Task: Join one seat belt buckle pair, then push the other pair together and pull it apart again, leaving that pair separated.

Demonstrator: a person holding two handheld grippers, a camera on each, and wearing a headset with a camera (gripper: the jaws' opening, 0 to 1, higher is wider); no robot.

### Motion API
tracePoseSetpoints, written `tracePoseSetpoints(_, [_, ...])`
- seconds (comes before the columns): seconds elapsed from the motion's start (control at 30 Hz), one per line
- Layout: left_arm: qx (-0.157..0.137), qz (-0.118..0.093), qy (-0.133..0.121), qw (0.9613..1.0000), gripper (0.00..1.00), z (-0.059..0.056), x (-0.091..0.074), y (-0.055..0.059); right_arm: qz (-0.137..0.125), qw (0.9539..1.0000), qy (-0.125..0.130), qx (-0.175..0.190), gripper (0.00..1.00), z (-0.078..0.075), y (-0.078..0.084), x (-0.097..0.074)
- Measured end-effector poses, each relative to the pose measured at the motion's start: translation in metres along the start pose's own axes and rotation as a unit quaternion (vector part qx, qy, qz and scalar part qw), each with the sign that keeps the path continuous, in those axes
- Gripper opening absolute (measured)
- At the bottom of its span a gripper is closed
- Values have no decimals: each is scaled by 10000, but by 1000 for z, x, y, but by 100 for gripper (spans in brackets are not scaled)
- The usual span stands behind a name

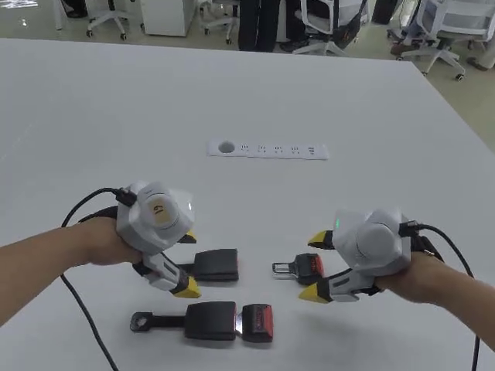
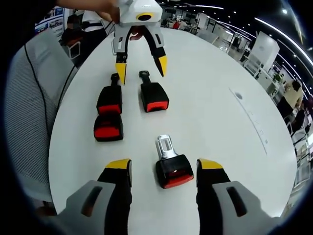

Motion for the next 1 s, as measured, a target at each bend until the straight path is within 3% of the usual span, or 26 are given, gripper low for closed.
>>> tracePoseSetpoints(0.13, [10,81,84,9999,55,-2,3,-8,121,9999,-96,-61,50,-7,6,5])
tracePoseSetpoints(0.3, [127,266,173,9994,52,9,14,-3,286,9992,-237,-150,48,-10,9,4])
tracePoseSetpoints(0.5, [195,396,267,9987,49,10,20,-10,496,9974,-452,-277,43,-17,17,6])
tracePoseSetpoints(0.67, [237,489,331,9980,47,16,28,-8,523,9970,-537,-208,41,-22,20,8])
tracePoseSetpoints(0.73, [255,538,366,9976,44,10,25,-14,541,9968,-565,-193,40,-24,21,11])
tracePoseSetpoints(0.8, [242,644,410,9968,42,17,31,-7,572,9964,-598,-180,40,-23,22,13])
tracePoseSetpoints(1.0, [258,705,519,9958,38,16,35,-8,627,9958,-664,-45,35,-22,26,17])
Point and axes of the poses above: the centre of the closed fingertips' face, and the gripper's own axes: x roughly forward along the fingers, z roughly to its left, y roughly out of its underside, the point moved 8 cm from there along -x, roughly backward along the fingers, and after that the axes turned 1 degree about -z, right-handed, at the moved point
